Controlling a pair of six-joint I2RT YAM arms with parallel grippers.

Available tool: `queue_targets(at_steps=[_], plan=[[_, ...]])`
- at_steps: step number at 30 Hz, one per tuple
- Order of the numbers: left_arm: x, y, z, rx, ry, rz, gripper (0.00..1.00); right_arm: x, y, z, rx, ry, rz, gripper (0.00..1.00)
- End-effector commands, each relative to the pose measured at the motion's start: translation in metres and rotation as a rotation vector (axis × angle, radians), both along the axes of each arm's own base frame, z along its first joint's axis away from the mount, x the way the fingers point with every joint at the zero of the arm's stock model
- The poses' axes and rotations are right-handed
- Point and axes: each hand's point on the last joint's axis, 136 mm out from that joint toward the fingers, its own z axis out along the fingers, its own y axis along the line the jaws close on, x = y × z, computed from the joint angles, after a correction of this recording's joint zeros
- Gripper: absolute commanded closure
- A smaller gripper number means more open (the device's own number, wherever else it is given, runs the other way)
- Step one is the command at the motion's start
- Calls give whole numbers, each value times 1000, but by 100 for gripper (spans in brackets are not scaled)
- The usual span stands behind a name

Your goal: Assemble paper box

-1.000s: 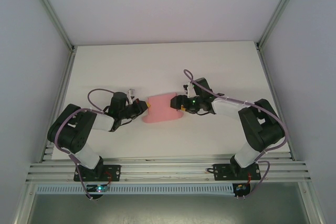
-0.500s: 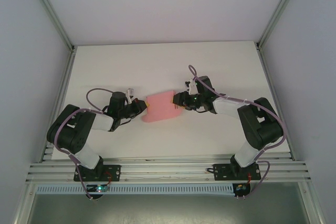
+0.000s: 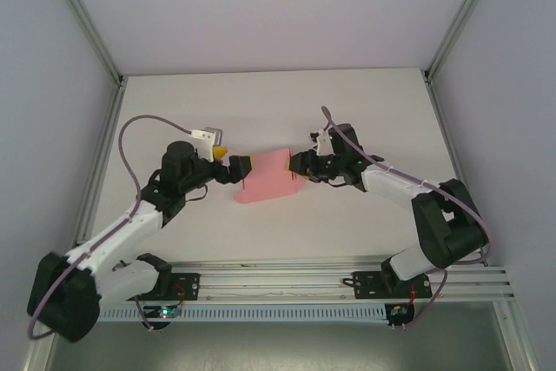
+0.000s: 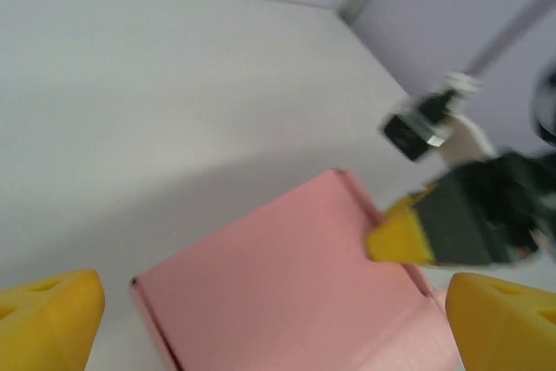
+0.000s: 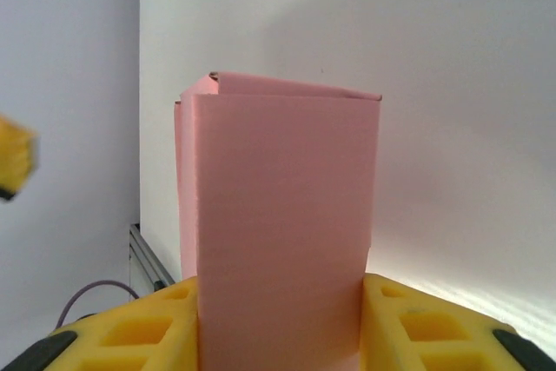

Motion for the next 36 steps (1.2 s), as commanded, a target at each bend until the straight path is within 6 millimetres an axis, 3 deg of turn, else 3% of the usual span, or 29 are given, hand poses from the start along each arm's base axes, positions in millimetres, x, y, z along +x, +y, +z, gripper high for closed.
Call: queue_targets(at_steps=[1, 6, 12, 20, 22, 36], plan=[[-44, -19, -11, 257, -137, -241, 0, -9, -10, 8, 11, 112, -23, 61], [-80, -40, -16, 525, -276, -406, 0, -21, -21, 25, 1, 172, -38, 62], [-69, -54, -27, 763, -396, -373, 0, -31, -40, 35, 55, 316, -116, 65], [-59, -85, -36, 999, -596, -351, 0, -38, -42, 47, 118, 415, -143, 65], [-49, -86, -34, 1051, -632, -288, 2, -42, -41, 48, 129, 428, -144, 65], [-46, -87, -21, 1023, -710, -242, 19, -56, -36, 64, 206, 496, -152, 65]])
